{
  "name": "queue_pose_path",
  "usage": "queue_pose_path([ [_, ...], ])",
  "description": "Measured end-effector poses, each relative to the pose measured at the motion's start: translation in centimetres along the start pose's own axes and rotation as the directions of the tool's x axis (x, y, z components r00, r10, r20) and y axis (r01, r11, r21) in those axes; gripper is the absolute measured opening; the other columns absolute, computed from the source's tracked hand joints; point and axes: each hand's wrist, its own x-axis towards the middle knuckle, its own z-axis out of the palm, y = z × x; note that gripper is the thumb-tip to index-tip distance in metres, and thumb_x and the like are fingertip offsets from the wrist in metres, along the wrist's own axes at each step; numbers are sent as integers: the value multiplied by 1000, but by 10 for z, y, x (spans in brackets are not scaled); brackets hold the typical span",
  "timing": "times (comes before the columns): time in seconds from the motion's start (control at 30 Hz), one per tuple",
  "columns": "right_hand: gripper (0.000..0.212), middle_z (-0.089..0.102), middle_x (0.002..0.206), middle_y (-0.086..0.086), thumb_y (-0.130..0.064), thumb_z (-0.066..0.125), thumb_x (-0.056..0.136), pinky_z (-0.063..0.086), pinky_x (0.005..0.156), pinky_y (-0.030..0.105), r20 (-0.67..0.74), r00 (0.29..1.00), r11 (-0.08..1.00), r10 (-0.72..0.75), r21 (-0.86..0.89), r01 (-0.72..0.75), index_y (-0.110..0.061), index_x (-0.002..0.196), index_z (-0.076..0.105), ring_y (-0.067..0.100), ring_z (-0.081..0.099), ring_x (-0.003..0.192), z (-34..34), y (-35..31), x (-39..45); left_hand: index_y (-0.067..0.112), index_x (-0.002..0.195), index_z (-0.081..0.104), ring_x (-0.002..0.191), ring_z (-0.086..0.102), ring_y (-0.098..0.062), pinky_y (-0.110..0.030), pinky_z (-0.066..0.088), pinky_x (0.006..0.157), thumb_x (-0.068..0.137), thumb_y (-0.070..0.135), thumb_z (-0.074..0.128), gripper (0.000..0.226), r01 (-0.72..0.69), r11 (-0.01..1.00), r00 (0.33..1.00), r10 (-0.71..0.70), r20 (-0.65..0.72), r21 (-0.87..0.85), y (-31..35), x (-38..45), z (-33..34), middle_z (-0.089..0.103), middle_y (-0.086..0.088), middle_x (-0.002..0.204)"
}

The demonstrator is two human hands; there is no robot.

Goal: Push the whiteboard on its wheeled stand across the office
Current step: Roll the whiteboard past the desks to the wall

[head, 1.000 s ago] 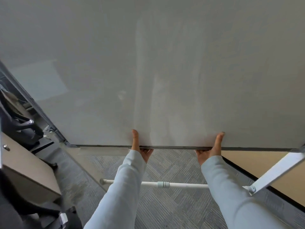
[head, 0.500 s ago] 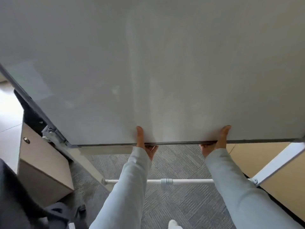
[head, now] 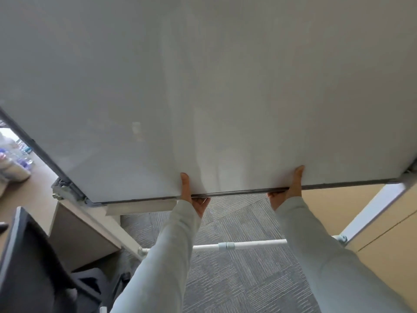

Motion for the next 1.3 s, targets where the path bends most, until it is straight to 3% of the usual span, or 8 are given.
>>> queue_pose_path([
  [0.07,72,69,115,1,-65,69,70,57,80,34,16,1000,1000,19,-14,-19,-21,125,57,19,68,102,9,2,11,10,118,58,90,64,-24,-40,60,75,44,65,74,94,-14,1000,1000,14,-7,6,5,11,3,67,-8,104],
  [0.2,72,70,113,2,-65,70,70,57,85,36,28,998,998,50,-28,-49,-20,125,57,19,69,100,27,8,34,11,115,58,93,57,-23,-44,49,98,45,65,74,90,-35,999,999,35,-6,-16,15,31,12,64,-7,99],
  [0.37,72,70,113,3,-64,70,70,56,90,39,35,998,998,56,-33,-55,-19,124,56,21,69,100,50,12,64,11,116,57,91,64,-24,-41,54,88,59,69,67,82,-40,999,999,41,-14,23,25,58,25,65,-7,100],
  [0.5,71,70,114,3,-63,70,72,56,87,37,42,997,998,57,-30,-56,-19,125,56,21,68,102,69,22,84,11,113,59,94,65,-25,-43,53,93,68,66,66,72,-52,999,999,52,-10,-4,41,86,39,66,-8,102],
  [0.7,62,69,111,4,-62,66,76,55,88,36,18,999,1000,29,-6,-29,-19,120,55,21,67,101,99,45,112,11,118,56,110,64,-29,-48,50,97,48,63,74,89,-29,999,999,30,18,-22,74,133,53,66,-11,119],
  [0.9,65,68,112,3,-62,63,78,53,92,37,-22,1000,1000,-23,17,23,-19,125,53,21,65,103,134,62,147,10,119,56,104,67,-28,-48,51,96,61,62,73,79,11,1000,998,-12,63,5,101,188,73,68,-11,113],
  [1.1,57,67,110,3,-64,61,79,52,94,37,-60,995,996,-80,44,83,-20,116,57,20,65,102,171,80,181,10,114,58,100,68,-27,-48,51,96,67,60,71,70,47,998,992,-52,112,42,132,242,97,71,-9,105],
  [1.3,51,66,112,3,-66,59,79,50,98,39,-97,985,987,-139,64,146,-22,104,58,21,64,105,201,93,215,9,119,58,105,67,-29,-49,50,98,51,59,77,86,87,993,985,-98,143,77,155,288,123,70,-11,110],
])
